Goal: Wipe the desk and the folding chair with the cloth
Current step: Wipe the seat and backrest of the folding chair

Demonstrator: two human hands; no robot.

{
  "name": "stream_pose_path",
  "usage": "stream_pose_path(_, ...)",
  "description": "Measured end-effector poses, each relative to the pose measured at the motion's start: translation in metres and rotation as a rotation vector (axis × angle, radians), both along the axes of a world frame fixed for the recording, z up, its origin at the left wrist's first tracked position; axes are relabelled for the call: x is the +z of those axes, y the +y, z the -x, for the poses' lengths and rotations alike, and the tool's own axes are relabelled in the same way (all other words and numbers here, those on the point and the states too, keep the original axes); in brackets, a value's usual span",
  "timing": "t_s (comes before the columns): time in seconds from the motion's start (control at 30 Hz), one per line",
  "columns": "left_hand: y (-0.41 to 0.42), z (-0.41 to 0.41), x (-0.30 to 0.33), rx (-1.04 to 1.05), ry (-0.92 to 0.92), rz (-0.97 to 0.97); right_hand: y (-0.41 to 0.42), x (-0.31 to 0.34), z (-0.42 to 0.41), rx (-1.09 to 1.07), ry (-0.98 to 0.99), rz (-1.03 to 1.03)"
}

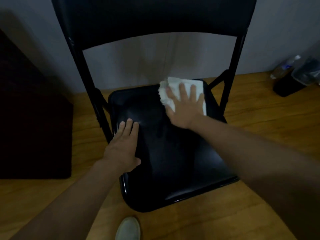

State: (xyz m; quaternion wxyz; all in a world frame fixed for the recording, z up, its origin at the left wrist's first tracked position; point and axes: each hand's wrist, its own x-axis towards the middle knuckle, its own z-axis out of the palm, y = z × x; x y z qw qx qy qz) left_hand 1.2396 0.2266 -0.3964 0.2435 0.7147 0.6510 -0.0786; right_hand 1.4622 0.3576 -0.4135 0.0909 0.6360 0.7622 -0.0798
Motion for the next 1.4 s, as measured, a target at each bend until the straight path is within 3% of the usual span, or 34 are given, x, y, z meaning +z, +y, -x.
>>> stream_pose_path(0.1, 0.0, -0.002, 0.01, -0.009, -0.005, 0.004, -0.002, 0.004, -0.006, 0.036, -0.014, 0.028)
stream_pose_path(0.33, 0.002, 0.0, 0.017, -0.01, -0.019, 0.013, -0.199, 0.007, -0.022, 0.314, 0.066, -0.065)
stream_pose_path(0.43, 0.0, 0.002, 0.014, -0.019, -0.019, -0.008, -0.233, 0.011, -0.043, 0.355, 0.048, -0.013)
stream_pose_path(0.53, -0.001, 0.002, 0.009, -0.004, -0.025, -0.03, -0.208, 0.013, -0.058, 0.333, 0.072, 0.02)
stream_pose_path(0.83, 0.0, 0.003, -0.001, 0.004, -0.013, -0.014, 0.023, 0.007, -0.036, 0.119, 0.0, -0.062)
stream_pose_path(0.97, 0.0, 0.002, 0.0, 0.015, -0.014, 0.0, 0.075, 0.014, -0.026, 0.039, -0.03, -0.053)
stream_pose_path(1.13, 0.0, 0.004, 0.004, 0.019, -0.02, 0.014, 0.016, 0.022, -0.052, 0.167, 0.014, -0.211)
stream_pose_path(1.4, 0.0, 0.003, 0.008, 0.003, -0.011, 0.026, -0.127, 0.022, -0.088, 0.247, 0.004, -0.171)
